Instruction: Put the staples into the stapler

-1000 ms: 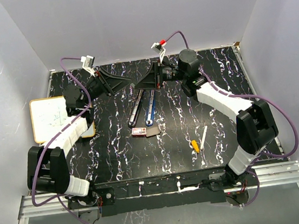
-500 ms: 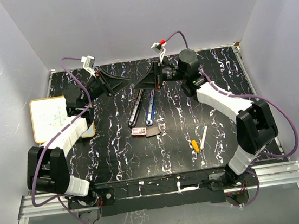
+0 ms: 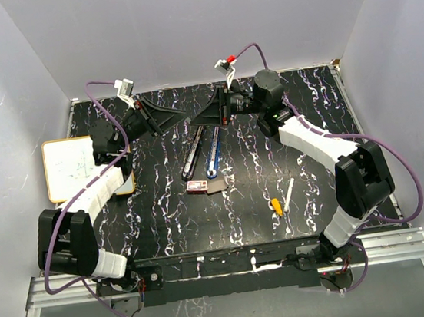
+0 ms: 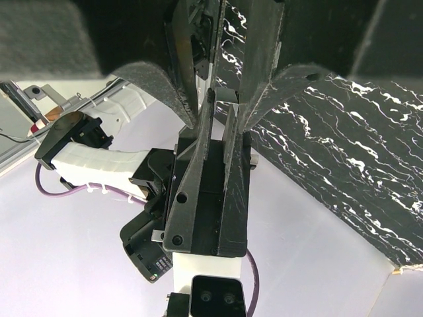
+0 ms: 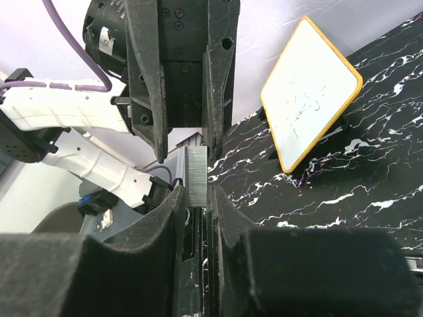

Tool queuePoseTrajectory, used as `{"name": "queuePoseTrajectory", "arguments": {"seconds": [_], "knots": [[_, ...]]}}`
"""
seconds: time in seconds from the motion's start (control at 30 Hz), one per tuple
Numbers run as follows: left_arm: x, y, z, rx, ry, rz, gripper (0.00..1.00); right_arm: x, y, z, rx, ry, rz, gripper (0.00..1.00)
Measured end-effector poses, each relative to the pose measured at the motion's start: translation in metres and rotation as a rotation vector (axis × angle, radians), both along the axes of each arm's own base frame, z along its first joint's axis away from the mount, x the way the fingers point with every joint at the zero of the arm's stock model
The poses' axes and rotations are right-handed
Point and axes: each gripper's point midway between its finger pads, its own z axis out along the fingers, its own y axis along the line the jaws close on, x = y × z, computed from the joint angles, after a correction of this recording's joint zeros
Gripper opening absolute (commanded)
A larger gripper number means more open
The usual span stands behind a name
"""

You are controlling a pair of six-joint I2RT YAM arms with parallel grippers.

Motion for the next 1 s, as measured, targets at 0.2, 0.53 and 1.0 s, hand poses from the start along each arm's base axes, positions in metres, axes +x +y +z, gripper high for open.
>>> {"name": "queuePoseTrajectory", "arguments": {"seconds": [0.2, 0.53, 1.0], "knots": [[0.0002, 0.0000, -0.0002, 0.003, -0.007, 0.002, 0.30, -0.0002, 0.0000, 0.0002, 0.001, 0.002, 0.001, 0.12], [0.0008, 0.0000, -0.0015, 0.007, -0.007, 0.004, 0.28, -0.0001, 0.0000, 0.0011, 0.003, -0.003, 0.001, 0.12], [0.0013, -0.0001, -0.0026, 0.011, -0.007, 0.006, 0.10, -0.0002, 0.0000, 0.0015, 0.006, -0.007, 0.001, 0.14]]}}
